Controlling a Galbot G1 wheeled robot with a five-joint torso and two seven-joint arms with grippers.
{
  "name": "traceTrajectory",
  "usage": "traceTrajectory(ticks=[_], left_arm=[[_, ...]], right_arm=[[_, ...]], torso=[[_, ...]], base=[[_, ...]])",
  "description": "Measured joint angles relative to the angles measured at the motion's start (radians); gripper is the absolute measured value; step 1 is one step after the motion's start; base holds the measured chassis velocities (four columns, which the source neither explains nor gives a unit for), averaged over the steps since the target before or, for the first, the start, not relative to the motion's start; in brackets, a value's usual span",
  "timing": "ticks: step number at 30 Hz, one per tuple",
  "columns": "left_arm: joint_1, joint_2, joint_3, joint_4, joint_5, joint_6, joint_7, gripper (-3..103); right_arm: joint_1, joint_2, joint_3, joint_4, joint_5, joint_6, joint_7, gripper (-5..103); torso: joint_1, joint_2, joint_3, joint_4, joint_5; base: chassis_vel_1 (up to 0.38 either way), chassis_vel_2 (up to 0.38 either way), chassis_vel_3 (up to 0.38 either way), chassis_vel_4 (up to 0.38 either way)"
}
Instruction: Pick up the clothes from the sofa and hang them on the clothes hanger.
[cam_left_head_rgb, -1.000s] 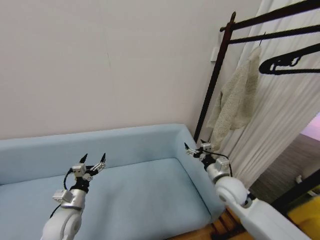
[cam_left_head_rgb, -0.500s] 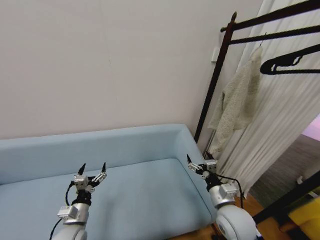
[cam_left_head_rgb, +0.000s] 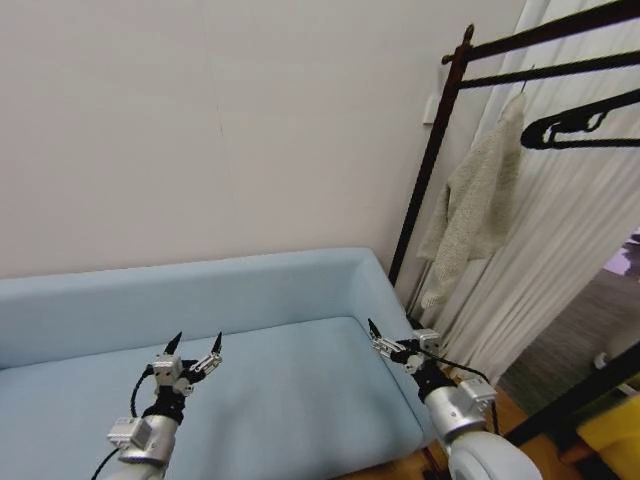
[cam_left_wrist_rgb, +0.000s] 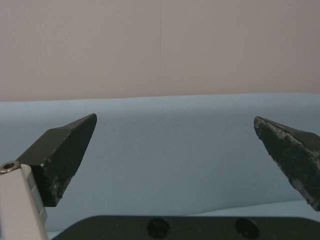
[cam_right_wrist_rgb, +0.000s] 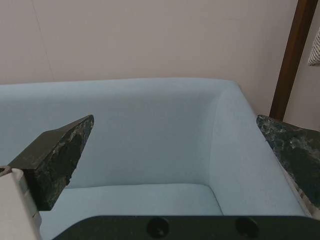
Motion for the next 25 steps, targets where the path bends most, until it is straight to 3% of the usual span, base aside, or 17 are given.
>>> traceTrajectory(ticks=[6, 25], left_arm=[[-0.001, 0.014, 0.0, 0.004, 0.03, -0.031, -0.021, 100], [-0.004, 0.019, 0.003, 0.004, 0.037, -0.03, -0.031, 100]], right_arm=[[0.003, -0.019, -0.013, -0.004, 0.03, 0.001, 0.022, 100], [0.005, -0.025, -0.016, -0.007, 0.03, 0.006, 0.027, 100]], torso=[[0.0, 0.0, 0.0, 0.0, 0.0], [0.0, 0.0, 0.0, -0.0001, 0.0]], base=[[0.0, 0.0, 0.0, 0.0], [0.0, 0.0, 0.0, 0.0]])
